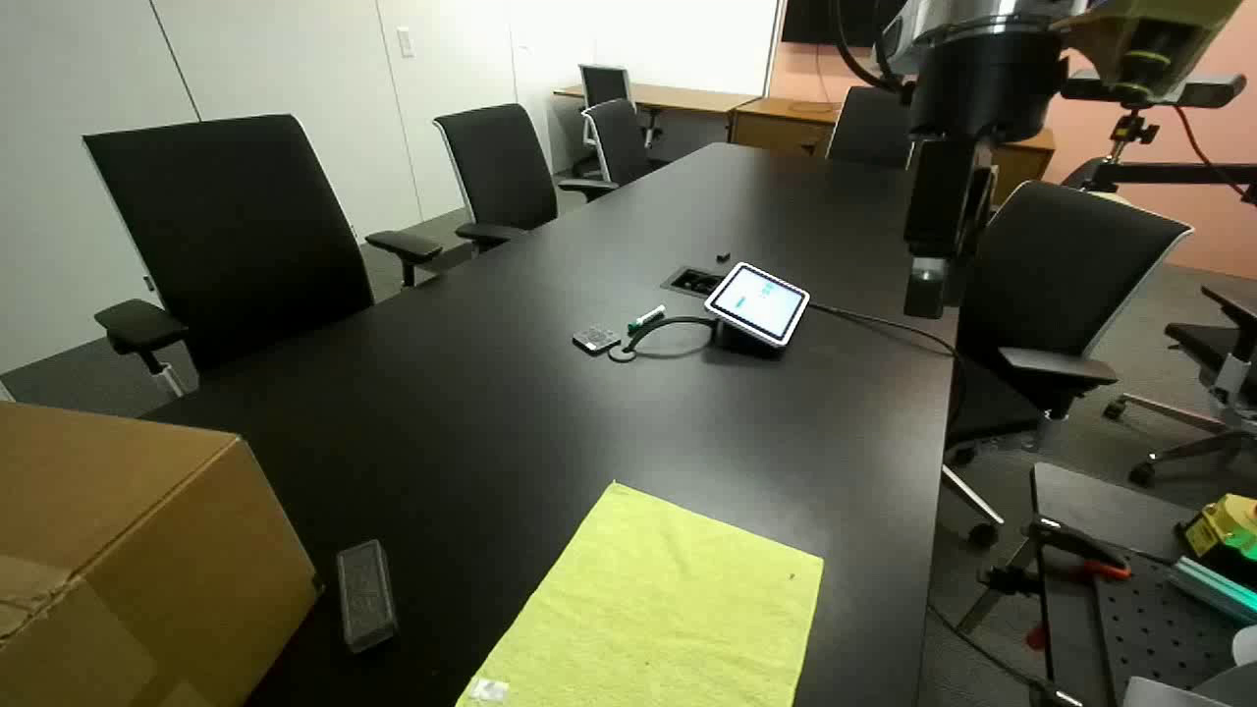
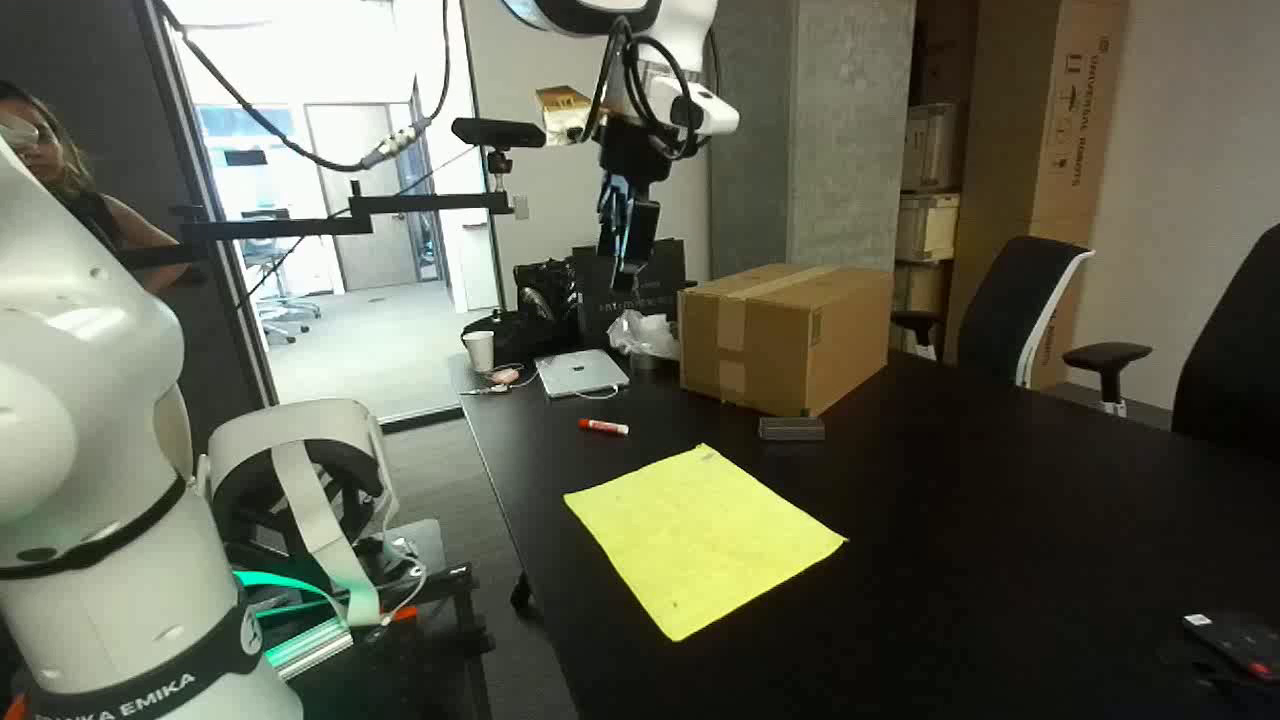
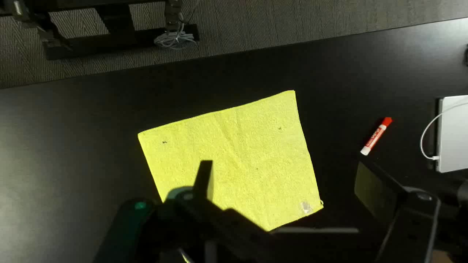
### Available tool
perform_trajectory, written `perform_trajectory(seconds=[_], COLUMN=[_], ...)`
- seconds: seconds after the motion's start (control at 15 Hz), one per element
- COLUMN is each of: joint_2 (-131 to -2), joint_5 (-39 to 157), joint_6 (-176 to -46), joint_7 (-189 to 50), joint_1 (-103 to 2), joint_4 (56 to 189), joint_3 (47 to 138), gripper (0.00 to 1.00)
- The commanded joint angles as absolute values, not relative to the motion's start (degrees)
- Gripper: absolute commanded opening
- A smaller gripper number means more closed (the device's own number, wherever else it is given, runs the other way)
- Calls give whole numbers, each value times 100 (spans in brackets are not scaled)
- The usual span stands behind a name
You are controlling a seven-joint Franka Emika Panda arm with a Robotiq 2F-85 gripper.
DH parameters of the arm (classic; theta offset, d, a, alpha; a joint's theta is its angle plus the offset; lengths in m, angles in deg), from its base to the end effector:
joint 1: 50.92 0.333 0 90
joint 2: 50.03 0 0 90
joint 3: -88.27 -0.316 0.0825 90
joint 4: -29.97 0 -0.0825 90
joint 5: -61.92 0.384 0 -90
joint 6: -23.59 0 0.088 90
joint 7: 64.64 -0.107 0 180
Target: Fold the green towel
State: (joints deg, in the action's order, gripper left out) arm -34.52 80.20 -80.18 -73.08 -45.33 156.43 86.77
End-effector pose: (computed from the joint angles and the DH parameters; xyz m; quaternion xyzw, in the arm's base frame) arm 0.4518 0.0831 0.4858 -0.9852 0.0597 0.0811 0.1385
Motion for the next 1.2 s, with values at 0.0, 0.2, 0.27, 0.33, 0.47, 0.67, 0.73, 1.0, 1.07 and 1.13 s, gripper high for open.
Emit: perform_trajectory(seconds=[0.0,0.2,0.27,0.33,0.47,0.67,0.73,1.0,1.07,1.13], joint_2=[-3452,-3433,-3464,-3520,-3834,-4406,-4663,-5767,-5979,-6188], joint_5=[8037,8038,8029,8003,7977,8061,8144,8560,8648,8716], joint_6=[-8004,-8003,-8013,-8091,-8463,-9394,-9770,-10921,-11068,-11215], joint_7=[-7291,-7291,-7249,-7193,-6983,-6766,-6594,-6223,-6205,-6247], joint_1=[-4622,-4622,-4627,-4638,-4651,-4639,-4614,-4582,-4600,-4613], joint_4=[15618,15588,15592,15631,15765,16033,16131,16270,16261,16249], joint_3=[8599,8599,8605,8606,8607,8603,8607,8494,8441,8388], gripper=[100,100,100,100,100,100,100,100,100,100])
